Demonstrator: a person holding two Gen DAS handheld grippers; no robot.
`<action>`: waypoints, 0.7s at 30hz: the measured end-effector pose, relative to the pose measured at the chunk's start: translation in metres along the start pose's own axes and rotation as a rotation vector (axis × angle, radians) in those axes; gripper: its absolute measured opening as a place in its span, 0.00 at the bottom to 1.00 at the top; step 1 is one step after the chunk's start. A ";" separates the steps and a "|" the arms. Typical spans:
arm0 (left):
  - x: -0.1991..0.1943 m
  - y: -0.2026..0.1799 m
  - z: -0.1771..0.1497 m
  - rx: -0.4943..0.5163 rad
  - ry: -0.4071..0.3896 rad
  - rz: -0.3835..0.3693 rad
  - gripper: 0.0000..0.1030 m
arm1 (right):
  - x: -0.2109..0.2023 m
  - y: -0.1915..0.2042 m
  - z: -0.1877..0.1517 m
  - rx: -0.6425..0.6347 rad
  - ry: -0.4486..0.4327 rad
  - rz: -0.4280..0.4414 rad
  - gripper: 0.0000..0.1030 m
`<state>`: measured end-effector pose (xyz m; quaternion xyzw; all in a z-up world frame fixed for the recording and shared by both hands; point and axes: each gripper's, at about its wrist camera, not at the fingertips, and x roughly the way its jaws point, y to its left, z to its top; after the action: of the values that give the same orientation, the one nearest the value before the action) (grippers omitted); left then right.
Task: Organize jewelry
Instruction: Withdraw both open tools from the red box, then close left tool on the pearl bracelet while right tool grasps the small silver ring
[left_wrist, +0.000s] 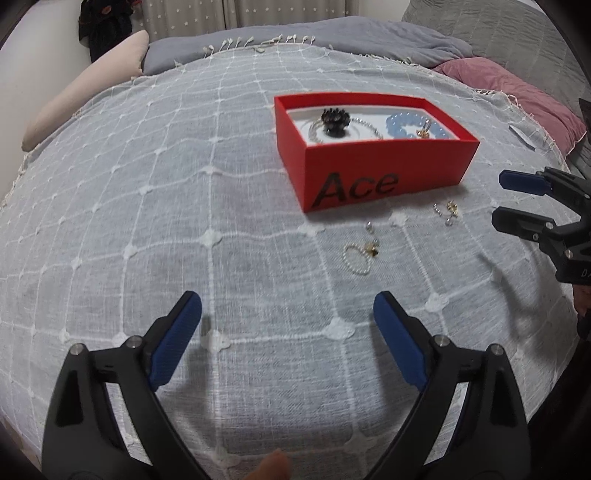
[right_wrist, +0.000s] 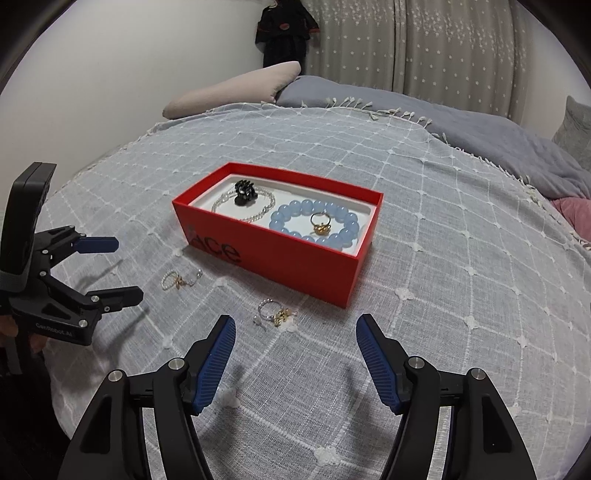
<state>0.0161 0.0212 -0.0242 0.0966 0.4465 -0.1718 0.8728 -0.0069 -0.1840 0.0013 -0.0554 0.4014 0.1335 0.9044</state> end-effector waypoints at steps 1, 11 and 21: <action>0.002 0.001 -0.001 -0.005 0.009 -0.005 0.92 | 0.003 0.002 -0.002 -0.007 0.006 0.000 0.68; 0.012 0.004 -0.012 -0.007 0.013 -0.008 1.00 | 0.029 0.010 -0.013 -0.041 0.097 0.030 0.71; 0.016 0.006 -0.007 -0.031 0.068 -0.014 1.00 | 0.037 0.010 -0.011 -0.041 0.086 0.079 0.71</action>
<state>0.0222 0.0255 -0.0414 0.0859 0.4790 -0.1675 0.8574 0.0062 -0.1690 -0.0333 -0.0637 0.4392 0.1748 0.8789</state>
